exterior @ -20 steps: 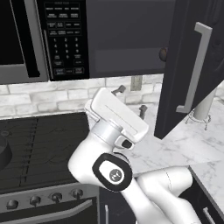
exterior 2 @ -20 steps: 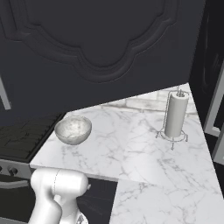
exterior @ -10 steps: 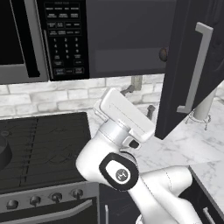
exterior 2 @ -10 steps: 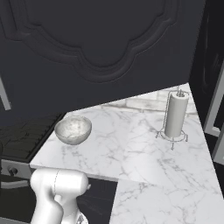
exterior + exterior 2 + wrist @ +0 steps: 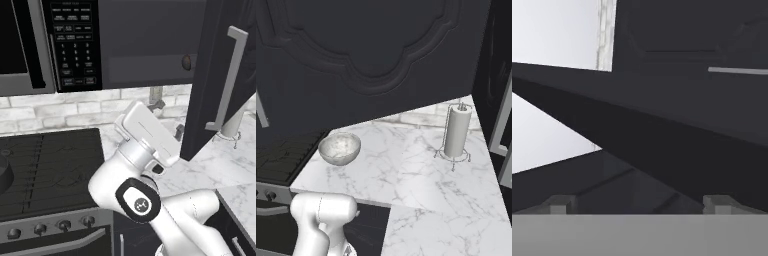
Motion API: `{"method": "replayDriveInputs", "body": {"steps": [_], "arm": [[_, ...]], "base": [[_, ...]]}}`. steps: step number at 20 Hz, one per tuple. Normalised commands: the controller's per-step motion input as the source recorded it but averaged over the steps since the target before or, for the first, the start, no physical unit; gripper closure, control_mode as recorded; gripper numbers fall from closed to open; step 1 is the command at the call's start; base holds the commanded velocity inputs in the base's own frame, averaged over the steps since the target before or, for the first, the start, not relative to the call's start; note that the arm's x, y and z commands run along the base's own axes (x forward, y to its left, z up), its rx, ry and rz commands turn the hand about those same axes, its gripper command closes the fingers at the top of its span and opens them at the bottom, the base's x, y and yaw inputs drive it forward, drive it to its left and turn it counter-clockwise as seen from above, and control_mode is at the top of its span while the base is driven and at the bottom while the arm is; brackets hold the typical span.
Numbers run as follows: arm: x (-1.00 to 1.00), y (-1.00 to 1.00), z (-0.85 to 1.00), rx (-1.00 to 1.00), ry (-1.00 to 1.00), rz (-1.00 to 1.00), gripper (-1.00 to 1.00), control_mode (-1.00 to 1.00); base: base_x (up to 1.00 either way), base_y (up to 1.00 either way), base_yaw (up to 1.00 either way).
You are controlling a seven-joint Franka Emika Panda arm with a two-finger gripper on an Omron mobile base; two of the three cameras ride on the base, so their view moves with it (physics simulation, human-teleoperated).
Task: Open the cabinet and move the ladle to the pot. Then close the cabinet.
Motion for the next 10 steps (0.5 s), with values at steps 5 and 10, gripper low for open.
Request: {"method": "replayDriveInputs", "body": {"steps": [5, 10], "arm": [[-0.54, -0.07, 0.01, 0.05, -0.11, -0.07, -1.0, -1.0], [-0.4, -0.33, 0.06, 0.0, -0.13, -0.07, -1.0, -1.0]], "base": [[0.0, 0.0, 0.0], [0.0, 0.0, 0.0]]}}
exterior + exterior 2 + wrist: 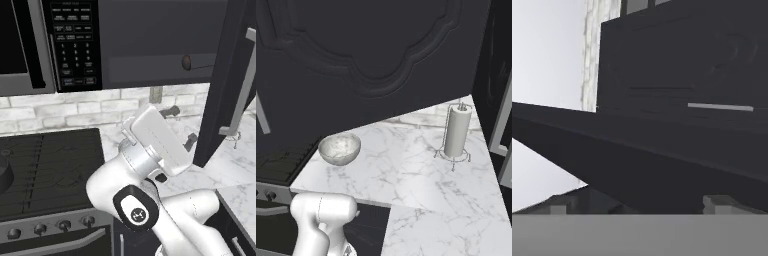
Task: Open the cabinet and move the ladle to the pot. Then close the cabinet.
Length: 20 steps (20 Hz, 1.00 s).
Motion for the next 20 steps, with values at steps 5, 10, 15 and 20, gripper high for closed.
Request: {"method": "replayDriveInputs", "body": {"steps": [5, 10, 15, 20], "arm": [[-0.39, -0.52, 0.01, 0.07, -0.06, -0.05, -1.0, -1.0], [-0.47, -0.6, 0.0, 0.11, -0.01, -0.03, -1.0, -1.0], [-0.66, -0.63, 0.0, 0.13, -0.02, -0.02, -1.0, -1.0], [-0.81, -0.54, 0.0, 0.17, -0.01, -0.01, -1.0, -1.0]], "base": [[0.0, 0.0, 0.0], [0.0, 0.0, 0.0], [0.0, 0.0, 0.0], [0.0, 0.0, 0.0]]}}
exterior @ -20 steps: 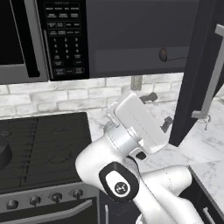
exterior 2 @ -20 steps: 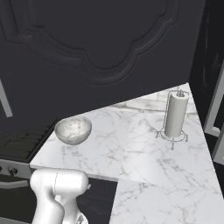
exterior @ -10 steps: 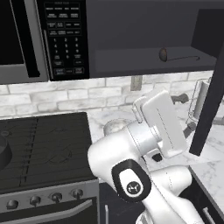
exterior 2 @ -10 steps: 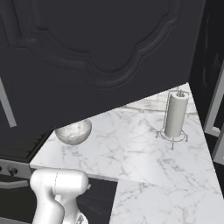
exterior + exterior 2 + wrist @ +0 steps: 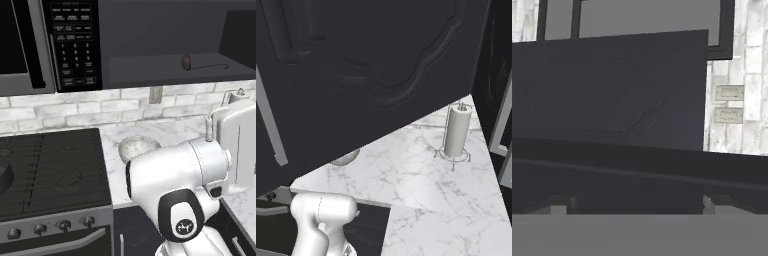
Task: Open the cabinet and move the ladle to the pot. Then close the cabinet.
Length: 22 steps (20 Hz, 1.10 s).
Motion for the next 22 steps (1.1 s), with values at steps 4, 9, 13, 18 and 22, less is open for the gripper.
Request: {"method": "replayDriveInputs", "body": {"steps": [4, 9, 13, 18, 22], "arm": [[-0.42, -0.36, -0.01, 0.15, 0.0, 0.0, -1.0, -1.0], [0.53, -0.37, 0.0, 0.02, 0.02, 0.0, -1.0, -1.0], [0.69, -0.66, 0.0, 0.08, 0.09, 0.02, -1.0, -1.0], [0.33, -0.92, 0.0, 0.14, 0.08, 0.05, -1.0, -1.0], [-0.59, -1.0, 0.0, 0.16, 0.0, 0.0, -1.0, -1.0]], "base": [[0.0, 0.0, 0.0], [0.0, 0.0, 0.0], [0.0, 0.0, 0.0], [0.0, 0.0, 0.0], [0.0, 0.0, 0.0]]}}
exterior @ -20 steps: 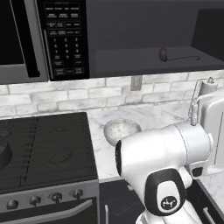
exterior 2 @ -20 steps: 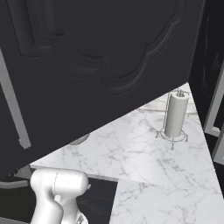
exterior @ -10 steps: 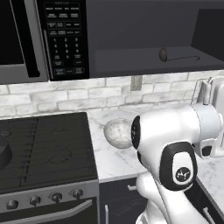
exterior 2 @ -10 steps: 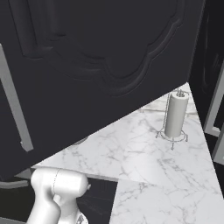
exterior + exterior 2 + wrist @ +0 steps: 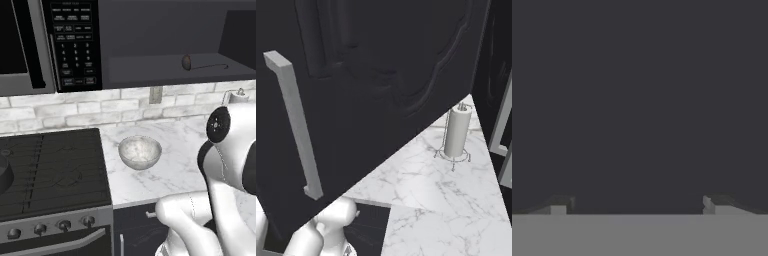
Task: Open the cabinet and move the ladle to the pot. Then close the cabinet.
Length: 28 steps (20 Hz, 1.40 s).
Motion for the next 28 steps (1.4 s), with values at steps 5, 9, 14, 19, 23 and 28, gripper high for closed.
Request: {"method": "replayDriveInputs", "body": {"steps": [5, 9, 14, 19, 23, 28], "arm": [[-0.46, -0.9, 0.0, 0.14, 0.0, 0.0, -1.0, -1.0], [0.0, -0.13, 0.0, 0.04, 0.0, 0.0, -1.0, -1.0], [-0.17, 0.93, -0.04, -0.08, -0.03, 0.09, -1.0, -1.0], [-0.03, 0.96, 0.0, -0.07, 0.0, 0.11, -1.0, -1.0], [0.06, 0.24, 0.17, 0.0, 0.02, 0.12, -1.0, -1.0], [0.28, 0.02, 0.2, 0.0, 0.05, 0.19, -1.0, -1.0]], "base": [[0.0, 0.0, 0.0], [0.0, 0.0, 0.0], [0.0, 0.0, 0.0], [0.0, 0.0, 0.0], [0.0, 0.0, 0.0], [0.0, 0.0, 0.0]]}}
